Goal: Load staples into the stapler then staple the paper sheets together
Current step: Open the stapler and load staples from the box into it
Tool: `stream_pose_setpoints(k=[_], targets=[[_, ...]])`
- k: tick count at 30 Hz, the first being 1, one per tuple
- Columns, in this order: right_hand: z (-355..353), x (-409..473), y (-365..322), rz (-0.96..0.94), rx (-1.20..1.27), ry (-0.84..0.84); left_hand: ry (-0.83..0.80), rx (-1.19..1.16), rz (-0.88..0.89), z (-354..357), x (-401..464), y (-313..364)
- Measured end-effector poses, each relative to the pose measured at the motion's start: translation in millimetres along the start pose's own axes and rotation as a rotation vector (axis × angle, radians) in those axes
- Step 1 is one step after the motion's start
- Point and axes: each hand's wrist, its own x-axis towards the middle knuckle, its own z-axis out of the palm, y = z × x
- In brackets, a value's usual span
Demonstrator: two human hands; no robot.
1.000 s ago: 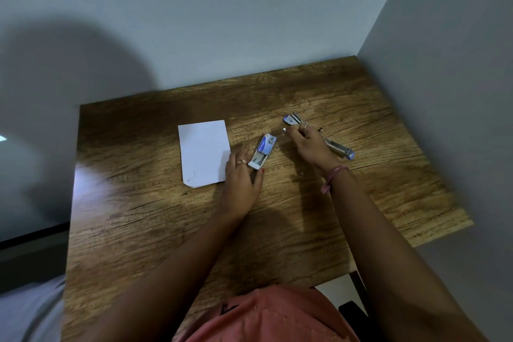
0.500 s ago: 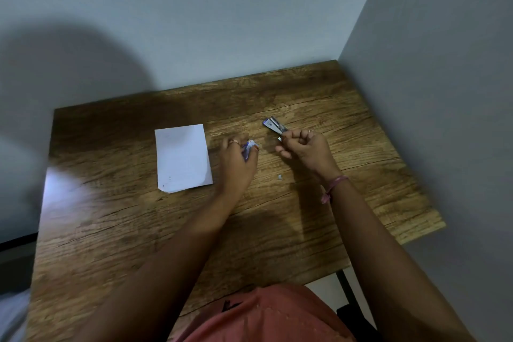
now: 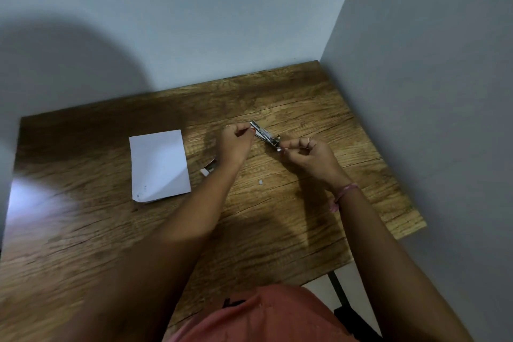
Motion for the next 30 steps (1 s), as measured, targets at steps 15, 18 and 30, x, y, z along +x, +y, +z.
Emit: stream_pose_setpoints(k=[15,18,30], targets=[[12.0,0.2,22.6,-0.354,-0.675,-0.119,0.056,0.182,0.167,-42.7,-2.0,-2.5],[16.1,-8.3,22.4,-0.379,-0.644,-0.128,0.062,0.366,0.274,-57.6,-6.5,-3.1],[29.0,-12.1,28.6,-0.406,-0.687,-0.203,-0.125,1.224,0.372,-108.8,-24.0,-32.6]])
